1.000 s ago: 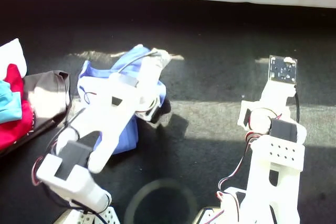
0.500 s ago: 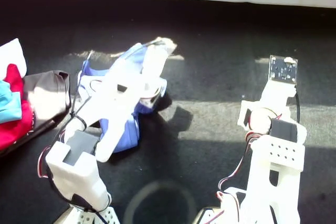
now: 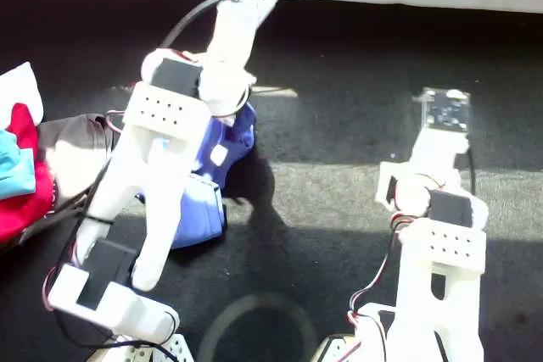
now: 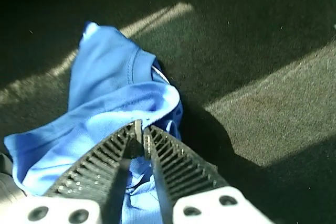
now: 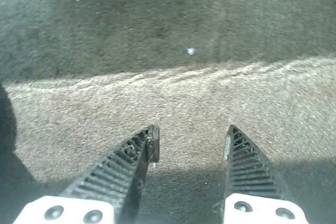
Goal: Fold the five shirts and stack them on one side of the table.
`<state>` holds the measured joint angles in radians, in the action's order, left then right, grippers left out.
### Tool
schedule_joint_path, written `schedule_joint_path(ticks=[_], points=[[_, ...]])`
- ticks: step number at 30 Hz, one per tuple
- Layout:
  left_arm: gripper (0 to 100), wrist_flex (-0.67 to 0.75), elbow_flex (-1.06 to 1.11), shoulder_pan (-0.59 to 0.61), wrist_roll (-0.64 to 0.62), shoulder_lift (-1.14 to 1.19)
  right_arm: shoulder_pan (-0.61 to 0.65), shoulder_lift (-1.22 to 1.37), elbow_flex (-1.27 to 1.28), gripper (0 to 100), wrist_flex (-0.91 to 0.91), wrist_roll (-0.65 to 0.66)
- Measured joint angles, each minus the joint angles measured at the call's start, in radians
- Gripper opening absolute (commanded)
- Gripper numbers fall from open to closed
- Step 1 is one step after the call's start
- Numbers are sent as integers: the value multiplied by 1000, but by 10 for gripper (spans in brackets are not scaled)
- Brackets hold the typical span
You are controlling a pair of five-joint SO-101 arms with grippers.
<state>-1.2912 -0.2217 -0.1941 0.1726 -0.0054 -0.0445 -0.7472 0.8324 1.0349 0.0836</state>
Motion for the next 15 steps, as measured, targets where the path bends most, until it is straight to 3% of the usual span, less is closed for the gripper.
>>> schedule_joint_path(ticks=[7, 11, 15], points=[[9, 0, -66, 186, 0, -75, 296, 6, 0, 211, -31, 0], [9, -2, -66, 333, 0, -77, 457, 91, -9, 285, -77, -3], [9, -2, -66, 453, 0, -77, 583, 264, -101, 296, -84, -91]])
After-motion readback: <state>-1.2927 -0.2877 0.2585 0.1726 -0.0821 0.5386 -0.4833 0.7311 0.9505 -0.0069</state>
